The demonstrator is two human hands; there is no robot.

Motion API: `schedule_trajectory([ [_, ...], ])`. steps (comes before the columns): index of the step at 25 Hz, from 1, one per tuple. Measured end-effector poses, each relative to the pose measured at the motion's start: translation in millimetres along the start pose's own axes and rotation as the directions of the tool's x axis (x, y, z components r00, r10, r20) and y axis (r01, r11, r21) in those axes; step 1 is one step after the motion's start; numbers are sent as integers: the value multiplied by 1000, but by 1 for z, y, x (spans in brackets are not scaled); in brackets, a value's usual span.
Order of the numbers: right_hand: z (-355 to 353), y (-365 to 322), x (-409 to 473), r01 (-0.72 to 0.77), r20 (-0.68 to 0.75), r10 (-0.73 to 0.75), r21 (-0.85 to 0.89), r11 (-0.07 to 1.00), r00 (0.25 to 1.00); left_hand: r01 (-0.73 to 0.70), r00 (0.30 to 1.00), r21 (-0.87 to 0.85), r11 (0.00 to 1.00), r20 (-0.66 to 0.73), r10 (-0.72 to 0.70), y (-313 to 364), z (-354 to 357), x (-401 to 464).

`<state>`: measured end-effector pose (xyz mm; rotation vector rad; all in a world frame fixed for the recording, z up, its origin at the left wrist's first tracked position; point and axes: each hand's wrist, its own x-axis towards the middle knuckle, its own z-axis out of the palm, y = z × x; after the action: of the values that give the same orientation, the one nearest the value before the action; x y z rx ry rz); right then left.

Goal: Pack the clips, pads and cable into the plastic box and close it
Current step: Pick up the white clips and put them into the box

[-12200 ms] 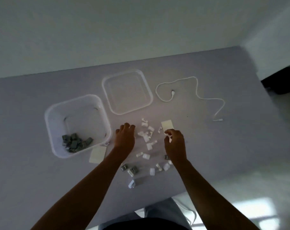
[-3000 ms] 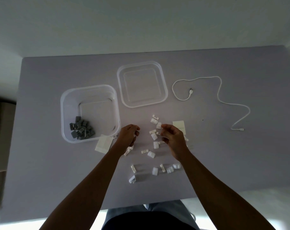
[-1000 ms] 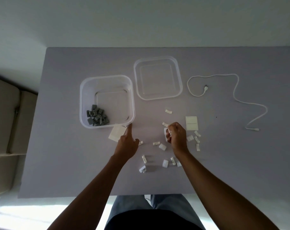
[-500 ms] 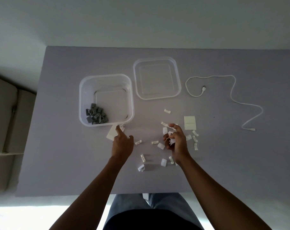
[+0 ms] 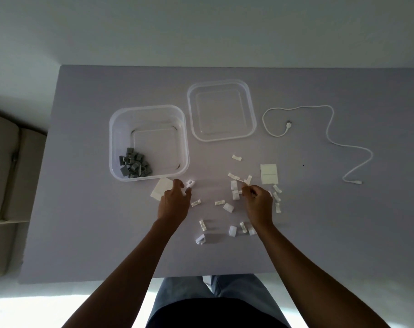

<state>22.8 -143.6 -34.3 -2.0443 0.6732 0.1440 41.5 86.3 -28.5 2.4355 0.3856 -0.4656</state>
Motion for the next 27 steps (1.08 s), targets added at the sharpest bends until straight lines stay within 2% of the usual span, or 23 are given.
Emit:
schedule_trajectory([
  [2,5,-3,0,134,52,-126,-210,968,991,-85,995,118,989,63,78,2,6,7],
  [5,15,-17,6,179,84,-158,-423,889,984,-170,980,276,946,145,134,6,15,20],
  [10,23,-28,18,101,49,-88,-496,863,995,-162,981,265,951,151,125,10,21,32],
  [12,24,-26,20,112,57,-97,-502,857,994,-64,979,133,989,199,37,14,19,31],
  [14,24,-25,21,139,72,-119,-505,852,990,98,948,-163,982,315,-42,24,7,27],
  [15,23,-25,22,152,80,-129,-502,851,988,198,919,-357,913,393,-46,29,-2,23],
  [16,23,-26,23,163,88,-137,-502,850,987,311,883,-534,786,469,-31,33,-11,19],
  [18,25,-24,23,172,97,-143,-499,849,985,452,835,-722,524,549,36,40,-30,12],
  [20,27,-21,23,160,94,-131,-480,862,987,477,822,-769,426,561,92,41,-42,8],
  [22,29,-18,25,152,93,-121,-493,857,988,474,817,-781,408,562,127,38,-48,8],
  [25,33,-17,32,241,108,-217,-525,816,970,479,817,-789,384,561,134,36,-55,9],
  [27,34,-25,33,247,108,-223,-360,900,969,481,824,-809,337,549,141,36,-60,9],
])
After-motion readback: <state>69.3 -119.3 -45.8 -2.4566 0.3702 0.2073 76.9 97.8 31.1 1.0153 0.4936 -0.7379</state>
